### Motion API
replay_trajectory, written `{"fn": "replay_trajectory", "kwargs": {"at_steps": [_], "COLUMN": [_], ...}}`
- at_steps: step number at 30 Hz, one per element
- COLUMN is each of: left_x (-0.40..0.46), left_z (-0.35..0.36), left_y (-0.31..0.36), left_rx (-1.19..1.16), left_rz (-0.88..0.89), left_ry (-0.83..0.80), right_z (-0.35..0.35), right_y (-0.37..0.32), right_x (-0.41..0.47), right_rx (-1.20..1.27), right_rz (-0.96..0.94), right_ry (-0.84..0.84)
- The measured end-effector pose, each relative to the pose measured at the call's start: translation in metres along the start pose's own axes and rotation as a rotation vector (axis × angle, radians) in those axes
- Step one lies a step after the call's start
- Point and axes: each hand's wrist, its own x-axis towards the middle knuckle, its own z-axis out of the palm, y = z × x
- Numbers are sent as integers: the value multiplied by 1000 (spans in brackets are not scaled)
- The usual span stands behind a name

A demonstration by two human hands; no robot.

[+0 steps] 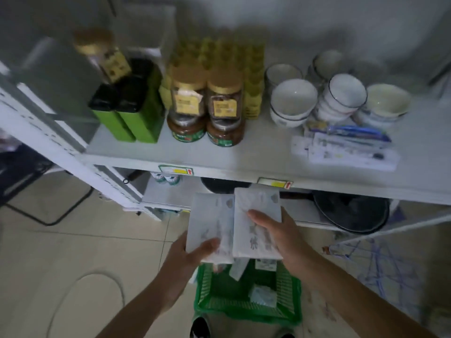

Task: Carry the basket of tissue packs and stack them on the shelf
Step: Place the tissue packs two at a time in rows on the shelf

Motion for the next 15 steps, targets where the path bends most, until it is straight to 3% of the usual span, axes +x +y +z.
{"fn": "replay_trajectory", "kwargs": {"at_steps": [8,15], "left_x": [-93,-130], "left_z": [-49,-84], "left_y": [121,232], "left_rx": [-168,-194], "left_rz": [59,254], "left_ry": [-2,-11], "right_z": [71,115], "right_y": [-146,-258], "right_x": [-93,-136], "right_rx": [8,14], "right_rz": [-131,-271], "right_ry": [6,-80]}}
